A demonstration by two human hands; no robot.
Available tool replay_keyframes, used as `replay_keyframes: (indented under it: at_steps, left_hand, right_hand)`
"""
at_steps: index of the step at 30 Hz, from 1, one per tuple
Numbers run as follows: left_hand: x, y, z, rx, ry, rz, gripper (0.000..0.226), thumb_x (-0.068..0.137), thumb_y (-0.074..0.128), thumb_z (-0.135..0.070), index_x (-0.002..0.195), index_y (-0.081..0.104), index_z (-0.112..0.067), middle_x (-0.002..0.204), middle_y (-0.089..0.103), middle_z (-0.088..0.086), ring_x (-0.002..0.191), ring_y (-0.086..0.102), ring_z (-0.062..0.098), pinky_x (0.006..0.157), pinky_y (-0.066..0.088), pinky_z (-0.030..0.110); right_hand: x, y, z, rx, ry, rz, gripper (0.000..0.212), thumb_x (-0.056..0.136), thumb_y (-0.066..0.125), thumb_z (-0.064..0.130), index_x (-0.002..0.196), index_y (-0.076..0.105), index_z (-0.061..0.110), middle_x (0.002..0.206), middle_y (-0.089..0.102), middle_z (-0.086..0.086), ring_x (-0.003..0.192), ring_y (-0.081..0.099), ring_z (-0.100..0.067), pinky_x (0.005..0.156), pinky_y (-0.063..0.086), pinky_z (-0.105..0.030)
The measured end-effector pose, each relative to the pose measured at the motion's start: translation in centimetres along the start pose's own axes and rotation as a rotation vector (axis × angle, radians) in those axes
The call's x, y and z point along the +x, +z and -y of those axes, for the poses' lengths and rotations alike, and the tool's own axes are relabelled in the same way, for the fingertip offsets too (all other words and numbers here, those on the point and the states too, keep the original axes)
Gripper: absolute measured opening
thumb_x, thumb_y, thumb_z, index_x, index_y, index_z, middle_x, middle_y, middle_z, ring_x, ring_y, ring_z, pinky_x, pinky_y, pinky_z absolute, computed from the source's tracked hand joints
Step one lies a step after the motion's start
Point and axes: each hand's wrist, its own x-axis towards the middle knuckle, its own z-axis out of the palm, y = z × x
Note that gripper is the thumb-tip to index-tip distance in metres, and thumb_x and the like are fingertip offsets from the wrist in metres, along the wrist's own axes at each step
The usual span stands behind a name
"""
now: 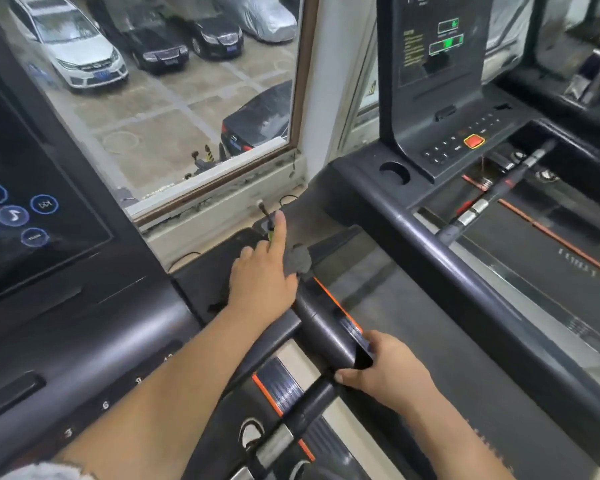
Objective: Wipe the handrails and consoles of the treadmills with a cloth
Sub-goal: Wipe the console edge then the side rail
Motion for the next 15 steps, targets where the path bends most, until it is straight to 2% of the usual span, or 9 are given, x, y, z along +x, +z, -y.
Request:
replay_keyframes:
  at_steps: [2,3,5,6,8,10,12,14,15]
  left_hand:
    - [-3.2,1.0,-2.5,-0.118,0.049,0.062,0.098,0.088,0.062,-0.044,0.162,0.006,-0.014,0.125,0.057,0.007,0.110,0.053,0.034,0.094,0.048,0.047]
    - [-5.3,1.7,-3.6,-0.130,0.165,0.111,0.087,0.089,0.059,-0.045,0.159,0.020,-0.014,0.129,0.053,0.004,0.113,0.051,0.032,0.096,0.047,0.046]
    - [-8.1,3.2,-4.2,-0.081,0.432,0.219,0.069,0.087,0.052,-0.049,0.149,0.040,-0.022,0.130,0.048,-0.001,0.113,0.048,0.028,0.095,0.047,0.045]
    - [-7.9,3.6,-3.6,-0.058,0.514,0.210,0.066,0.085,0.049,-0.051,0.145,0.047,-0.024,0.128,0.049,-0.002,0.110,0.048,0.027,0.092,0.048,0.046]
    - [-5.7,3.7,-2.6,-0.001,0.459,0.071,0.059,0.085,0.046,-0.054,0.136,0.058,-0.025,0.124,0.053,-0.001,0.104,0.050,0.029,0.087,0.049,0.046]
    - [-3.7,3.4,-2.1,0.092,0.248,-0.089,0.049,0.088,0.053,-0.050,0.127,0.066,-0.022,0.117,0.057,0.003,0.099,0.052,0.032,0.080,0.049,0.045]
    - [-4.1,3.7,-3.4,0.094,0.078,-0.178,0.044,0.089,0.064,-0.043,0.124,0.066,-0.016,0.109,0.056,0.009,0.092,0.051,0.035,0.076,0.051,0.046]
    - [-7.4,4.9,-6.1,0.023,0.031,-0.216,0.042,0.088,0.065,-0.040,0.122,0.063,-0.016,0.106,0.052,0.008,0.089,0.048,0.033,0.077,0.051,0.045]
    - [-9.9,5.7,-7.8,-0.029,0.066,-0.214,0.044,0.086,0.062,-0.040,0.124,0.062,-0.018,0.107,0.050,0.005,0.089,0.047,0.030,0.078,0.052,0.042]
  right_hand:
    - [-0.6,0.0,-0.9,0.027,0.008,0.015,0.064,0.060,0.081,0.064,0.112,0.063,0.032,0.104,0.068,0.014,0.096,0.065,-0.010,0.082,0.055,-0.033]
    - [-0.9,0.0,-1.5,0.045,0.004,0.026,0.061,0.056,0.080,0.065,0.105,0.064,0.032,0.095,0.069,0.014,0.089,0.065,-0.006,0.081,0.057,-0.036]
    - [-1.6,0.0,-2.8,0.102,-0.016,0.046,0.059,0.054,0.081,0.065,0.103,0.066,0.036,0.092,0.070,0.015,0.085,0.064,-0.001,0.083,0.057,-0.035]
    - [-2.0,-0.1,-3.5,0.131,-0.024,0.054,0.057,0.055,0.084,0.062,0.103,0.066,0.036,0.094,0.071,0.016,0.087,0.065,0.000,0.085,0.057,-0.034]
    - [-2.8,-0.3,-5.0,0.174,-0.018,0.071,0.061,0.059,0.089,0.056,0.111,0.067,0.033,0.108,0.072,0.014,0.098,0.066,-0.004,0.091,0.054,-0.032]
    - [-3.5,-0.3,-7.0,0.195,0.002,0.068,0.085,0.062,0.092,0.055,0.134,0.061,0.025,0.133,0.066,0.009,0.120,0.063,-0.011,0.099,0.049,-0.029]
    - [-4.4,-0.1,-9.1,0.220,0.005,0.081,0.102,0.061,0.091,0.059,0.148,0.052,0.022,0.147,0.057,0.007,0.131,0.056,-0.012,0.106,0.046,-0.030]
    - [-5.4,0.2,-10.7,0.207,0.005,0.103,0.105,0.057,0.090,0.062,0.147,0.051,0.024,0.145,0.057,0.011,0.131,0.056,-0.010,0.106,0.046,-0.029]
    - [-5.8,0.3,-11.7,0.193,0.000,0.112,0.097,0.054,0.087,0.064,0.139,0.057,0.029,0.136,0.061,0.014,0.123,0.060,-0.008,0.103,0.048,-0.029]
